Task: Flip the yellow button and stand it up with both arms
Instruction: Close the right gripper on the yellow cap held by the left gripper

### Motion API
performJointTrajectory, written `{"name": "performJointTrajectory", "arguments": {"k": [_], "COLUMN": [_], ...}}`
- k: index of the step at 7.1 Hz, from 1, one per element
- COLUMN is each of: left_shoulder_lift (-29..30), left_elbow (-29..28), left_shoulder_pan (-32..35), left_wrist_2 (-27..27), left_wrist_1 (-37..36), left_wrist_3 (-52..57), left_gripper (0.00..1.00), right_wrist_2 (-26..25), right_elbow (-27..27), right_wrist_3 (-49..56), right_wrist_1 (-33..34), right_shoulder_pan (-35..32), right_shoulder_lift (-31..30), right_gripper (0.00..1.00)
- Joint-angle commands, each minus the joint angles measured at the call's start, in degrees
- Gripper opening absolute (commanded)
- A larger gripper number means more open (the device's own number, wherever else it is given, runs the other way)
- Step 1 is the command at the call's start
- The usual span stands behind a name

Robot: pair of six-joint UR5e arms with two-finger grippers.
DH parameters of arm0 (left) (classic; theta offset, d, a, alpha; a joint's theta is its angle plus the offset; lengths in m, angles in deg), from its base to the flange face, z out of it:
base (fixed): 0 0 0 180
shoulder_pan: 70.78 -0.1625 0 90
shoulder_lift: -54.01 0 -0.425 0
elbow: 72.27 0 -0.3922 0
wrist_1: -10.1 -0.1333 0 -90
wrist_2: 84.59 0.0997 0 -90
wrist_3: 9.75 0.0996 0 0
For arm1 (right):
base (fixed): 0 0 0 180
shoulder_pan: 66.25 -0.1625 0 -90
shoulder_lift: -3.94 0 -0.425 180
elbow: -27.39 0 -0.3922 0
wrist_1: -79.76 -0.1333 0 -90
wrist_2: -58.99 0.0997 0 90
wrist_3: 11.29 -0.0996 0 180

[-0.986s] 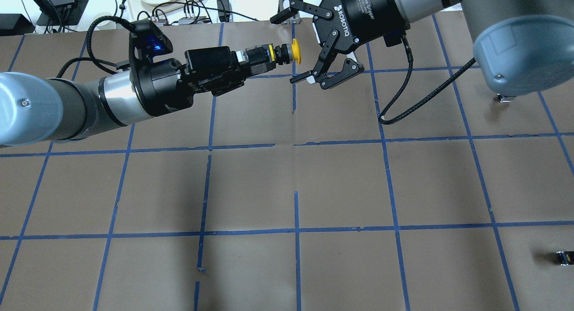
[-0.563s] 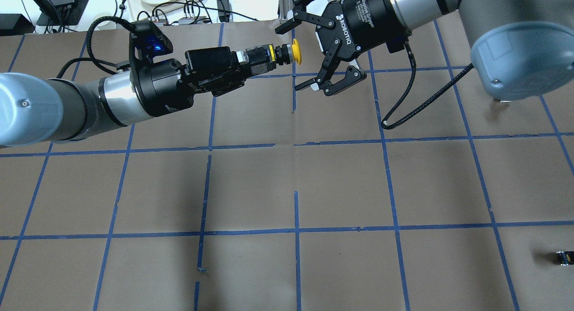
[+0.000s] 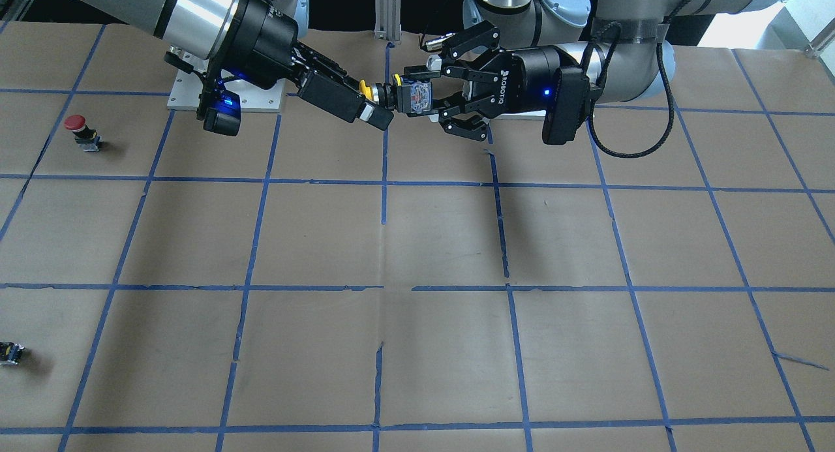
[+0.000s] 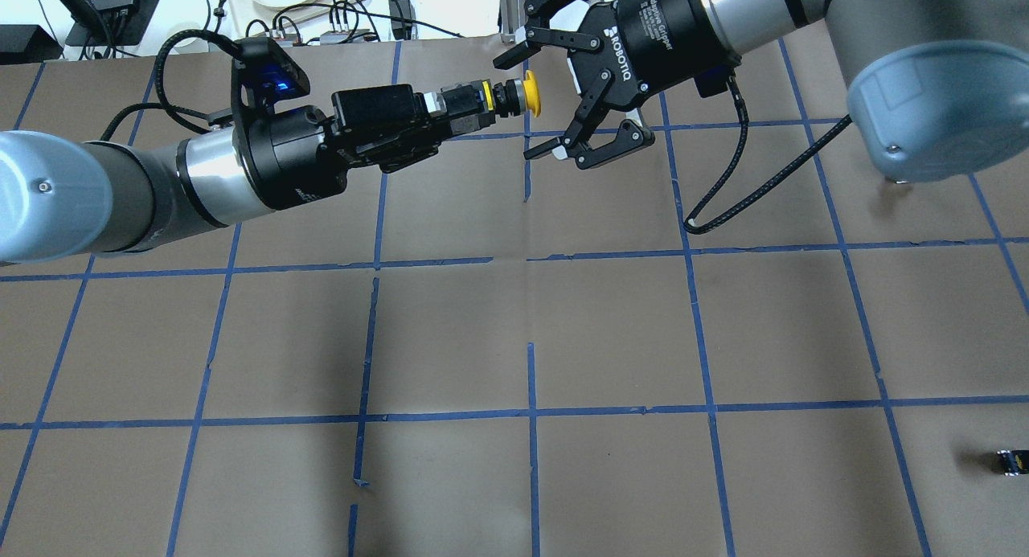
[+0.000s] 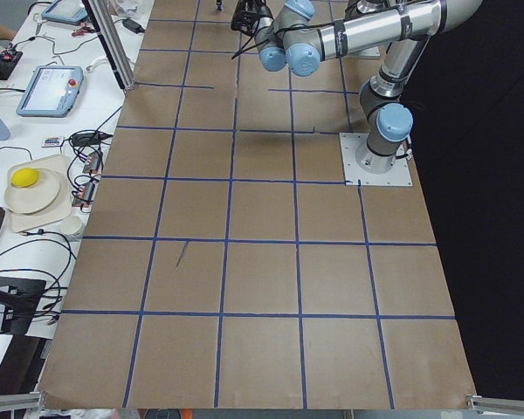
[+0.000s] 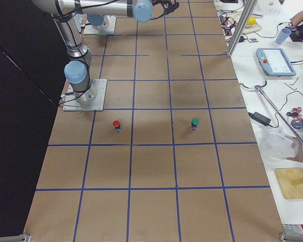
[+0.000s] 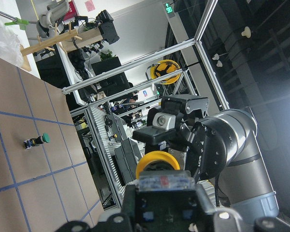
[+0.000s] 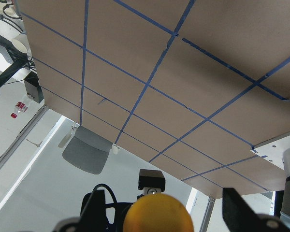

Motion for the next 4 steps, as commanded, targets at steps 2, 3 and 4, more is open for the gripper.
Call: {"name": "performJointTrajectory", "arguments": {"k": [2, 3, 4], "left_shoulder_lift": [-0.3, -0.3, -0.3], "left_elbow": [0.0, -0.1, 0.0], "left_shoulder_pan": [0.0, 0.0, 0.0], "left_wrist_2": [0.0, 0.0, 0.0], "left_wrist_1": [0.0, 0.0, 0.0], "left_wrist_3": [0.0, 0.0, 0.0], "left_gripper": [0.15, 0.15, 0.15], "right_wrist_2": [0.1, 0.2, 1.0], "right_elbow": [0.0, 0.0, 0.0], "right_wrist_3": [-0.3, -0.3, -0.3], "right_wrist_1": [0.0, -0.1, -0.1], "right_shoulder_pan": [0.1, 0.2, 0.3], "right_shoulder_lift": [-0.1, -0.2, -0.5], "right_gripper": [0.70, 0.57, 0.47]}}
